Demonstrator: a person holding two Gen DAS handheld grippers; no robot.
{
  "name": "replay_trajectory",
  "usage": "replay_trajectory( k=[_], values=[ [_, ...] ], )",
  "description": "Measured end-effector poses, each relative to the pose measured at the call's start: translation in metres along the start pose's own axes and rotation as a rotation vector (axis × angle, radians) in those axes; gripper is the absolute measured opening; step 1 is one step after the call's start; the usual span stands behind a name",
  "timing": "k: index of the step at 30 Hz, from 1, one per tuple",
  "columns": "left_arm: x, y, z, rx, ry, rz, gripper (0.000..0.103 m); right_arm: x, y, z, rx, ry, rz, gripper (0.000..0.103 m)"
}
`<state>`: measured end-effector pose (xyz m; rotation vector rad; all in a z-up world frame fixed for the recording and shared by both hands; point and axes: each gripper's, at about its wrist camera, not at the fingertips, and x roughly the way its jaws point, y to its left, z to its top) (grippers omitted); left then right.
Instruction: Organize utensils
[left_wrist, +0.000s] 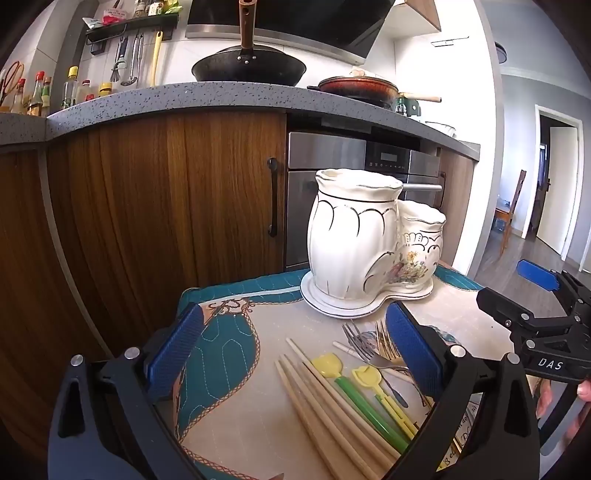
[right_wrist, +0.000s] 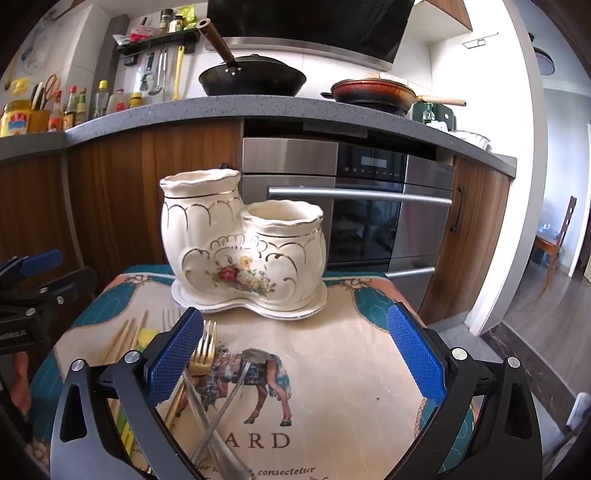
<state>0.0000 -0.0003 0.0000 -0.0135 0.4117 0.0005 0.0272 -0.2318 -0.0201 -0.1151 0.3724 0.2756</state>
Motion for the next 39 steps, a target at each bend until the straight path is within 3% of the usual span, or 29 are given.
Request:
replay_trajectory(
  k=[39],
  values=[
    [0.0044, 0.0045, -0.0006, -0.019, 0.014, 0.007, 0.098, 0.0048, -0.0032, -0.0015, 0.015, 0.014, -0.002, 0.099]
  ],
)
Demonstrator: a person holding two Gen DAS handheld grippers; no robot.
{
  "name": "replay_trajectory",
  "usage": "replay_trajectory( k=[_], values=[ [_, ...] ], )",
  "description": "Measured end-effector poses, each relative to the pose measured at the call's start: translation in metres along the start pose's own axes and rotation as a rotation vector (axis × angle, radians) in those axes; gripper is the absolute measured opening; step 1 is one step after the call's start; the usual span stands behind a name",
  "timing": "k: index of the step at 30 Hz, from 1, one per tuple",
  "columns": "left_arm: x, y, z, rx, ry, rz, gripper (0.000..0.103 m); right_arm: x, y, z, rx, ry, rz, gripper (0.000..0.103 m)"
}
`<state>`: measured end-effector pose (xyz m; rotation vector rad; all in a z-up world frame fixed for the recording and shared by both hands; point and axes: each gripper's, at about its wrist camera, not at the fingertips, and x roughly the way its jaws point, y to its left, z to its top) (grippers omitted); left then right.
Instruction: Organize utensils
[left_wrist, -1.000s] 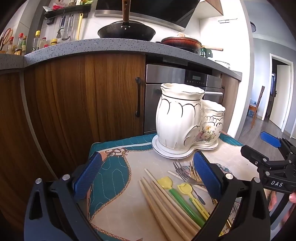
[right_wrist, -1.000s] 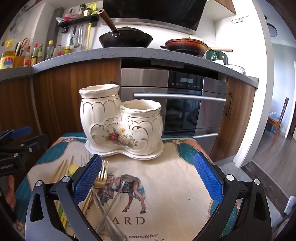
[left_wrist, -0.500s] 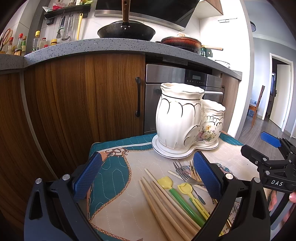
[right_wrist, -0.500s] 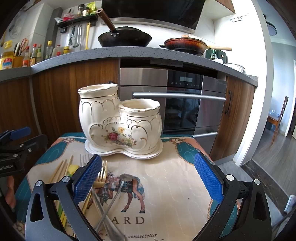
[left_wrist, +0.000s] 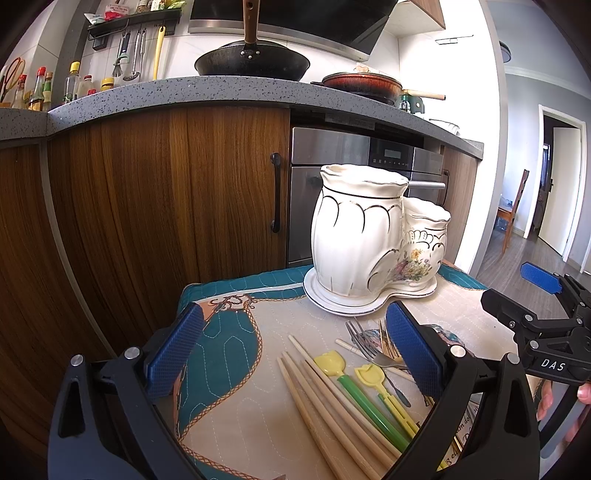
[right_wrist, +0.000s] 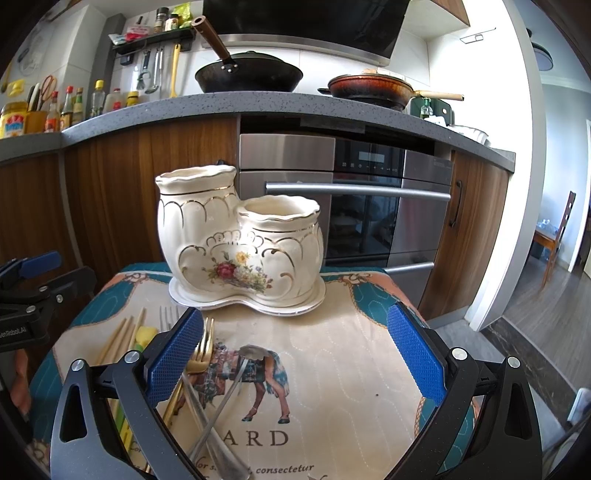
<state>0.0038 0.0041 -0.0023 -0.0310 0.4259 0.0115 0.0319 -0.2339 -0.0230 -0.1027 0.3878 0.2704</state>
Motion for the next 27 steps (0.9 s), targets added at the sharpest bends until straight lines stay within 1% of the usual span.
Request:
replay_trajectory(
  k=[27],
  values=[
    [0.0000, -0.0005, 0.0004, 0.002, 0.000, 0.001, 0.098, 0.0029, -0.0014, -0.0017, 0.005, 0.005, 0.001, 0.099]
  ],
)
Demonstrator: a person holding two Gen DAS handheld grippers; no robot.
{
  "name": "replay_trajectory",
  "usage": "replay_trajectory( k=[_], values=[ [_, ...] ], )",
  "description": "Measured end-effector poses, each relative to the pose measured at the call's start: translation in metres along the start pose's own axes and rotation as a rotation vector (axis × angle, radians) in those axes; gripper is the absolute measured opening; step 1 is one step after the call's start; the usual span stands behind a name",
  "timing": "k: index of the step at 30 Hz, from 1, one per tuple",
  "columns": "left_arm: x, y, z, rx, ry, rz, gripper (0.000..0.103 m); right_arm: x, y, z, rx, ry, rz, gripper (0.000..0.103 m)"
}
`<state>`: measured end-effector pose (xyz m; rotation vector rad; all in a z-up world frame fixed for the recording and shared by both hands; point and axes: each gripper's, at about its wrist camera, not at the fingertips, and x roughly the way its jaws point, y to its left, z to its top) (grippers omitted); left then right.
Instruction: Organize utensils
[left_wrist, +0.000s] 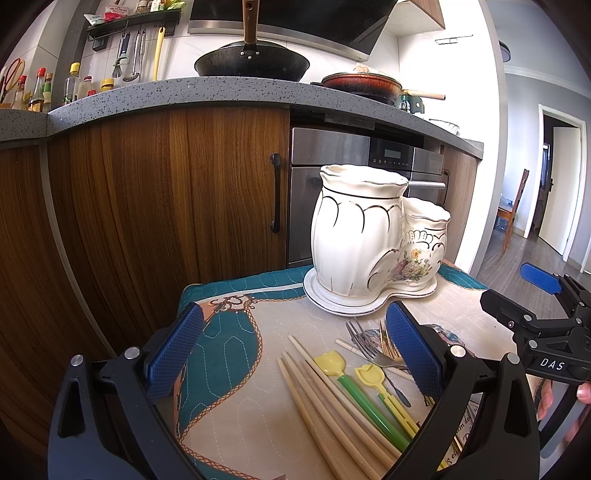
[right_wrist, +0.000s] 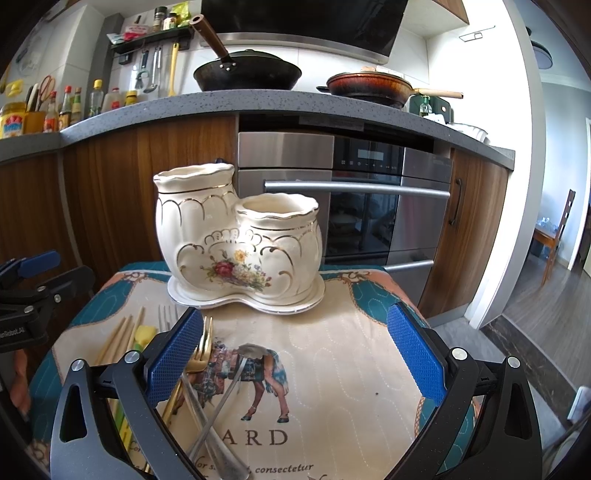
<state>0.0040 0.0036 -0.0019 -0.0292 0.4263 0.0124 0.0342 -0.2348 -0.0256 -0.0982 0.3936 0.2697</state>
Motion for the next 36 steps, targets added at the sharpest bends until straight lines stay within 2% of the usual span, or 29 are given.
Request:
replay_trajectory(
  k=[36],
  values=[
    [-0.0035, 0.0049, -0.0014, -0.026, -0.011, 0.003, 0.098, -0.0001, 0.0009, -0.0027, 0.006, -0.008, 0.015, 0.099]
  ],
)
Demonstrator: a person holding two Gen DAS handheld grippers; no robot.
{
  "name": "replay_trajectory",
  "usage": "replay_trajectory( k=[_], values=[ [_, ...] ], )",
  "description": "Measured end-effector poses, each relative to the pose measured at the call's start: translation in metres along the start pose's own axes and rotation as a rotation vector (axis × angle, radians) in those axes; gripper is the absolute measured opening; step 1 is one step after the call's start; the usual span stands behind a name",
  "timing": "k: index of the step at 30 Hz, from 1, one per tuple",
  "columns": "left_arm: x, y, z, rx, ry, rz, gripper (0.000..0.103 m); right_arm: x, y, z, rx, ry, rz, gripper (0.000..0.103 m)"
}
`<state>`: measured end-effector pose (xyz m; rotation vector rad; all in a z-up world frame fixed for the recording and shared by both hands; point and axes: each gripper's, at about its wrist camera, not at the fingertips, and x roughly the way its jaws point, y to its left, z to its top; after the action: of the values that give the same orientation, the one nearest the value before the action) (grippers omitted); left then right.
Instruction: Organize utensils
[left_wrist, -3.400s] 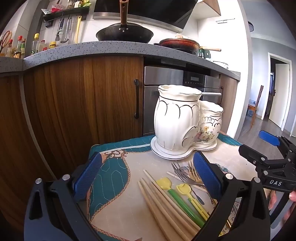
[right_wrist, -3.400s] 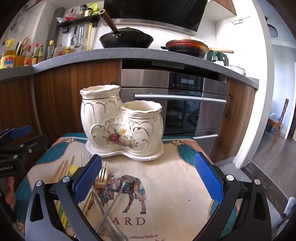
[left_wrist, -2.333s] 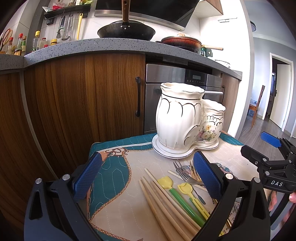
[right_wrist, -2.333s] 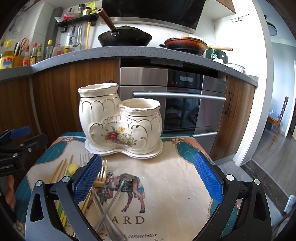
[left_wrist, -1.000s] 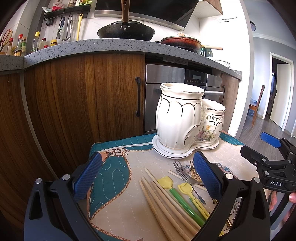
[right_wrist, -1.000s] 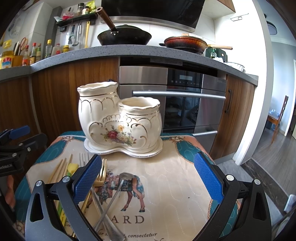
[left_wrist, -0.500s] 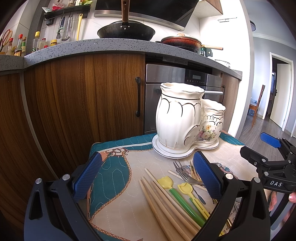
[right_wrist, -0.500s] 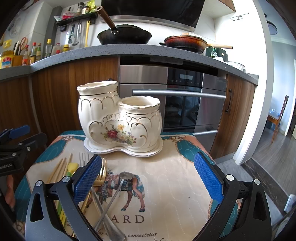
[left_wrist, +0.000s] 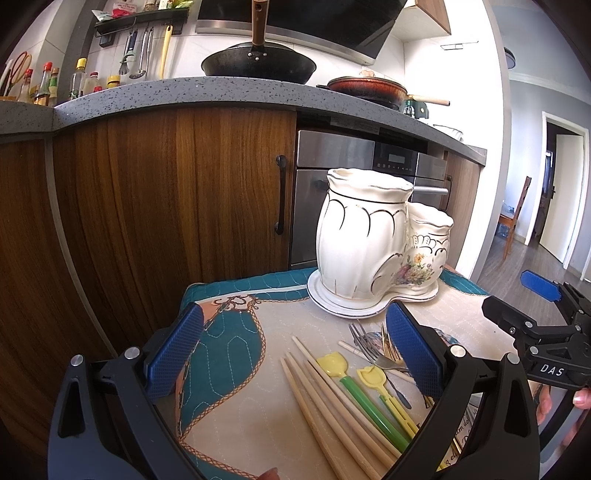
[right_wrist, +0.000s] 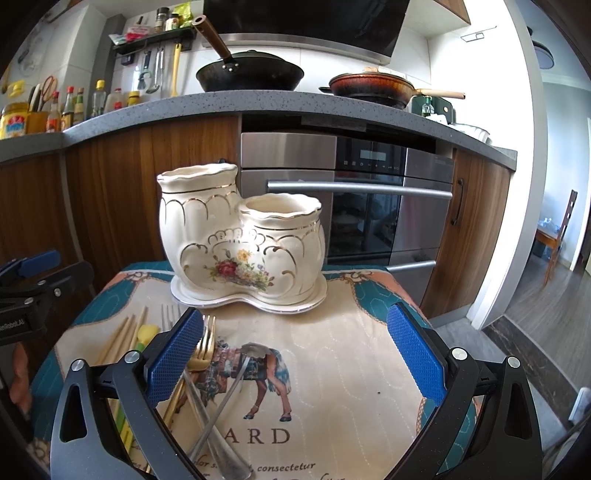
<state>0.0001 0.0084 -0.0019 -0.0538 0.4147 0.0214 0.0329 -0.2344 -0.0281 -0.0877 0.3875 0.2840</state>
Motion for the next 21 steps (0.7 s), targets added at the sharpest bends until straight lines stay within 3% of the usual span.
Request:
replay_trajectory(
  k=[21],
  values=[
    [-0.0048, -0.0013, 0.0002, 0.017, -0.024, -0.008, 0.098, -0.0043, -0.0078, 0.0049, 0.048, 0.010, 0.016, 0.099]
  ],
)
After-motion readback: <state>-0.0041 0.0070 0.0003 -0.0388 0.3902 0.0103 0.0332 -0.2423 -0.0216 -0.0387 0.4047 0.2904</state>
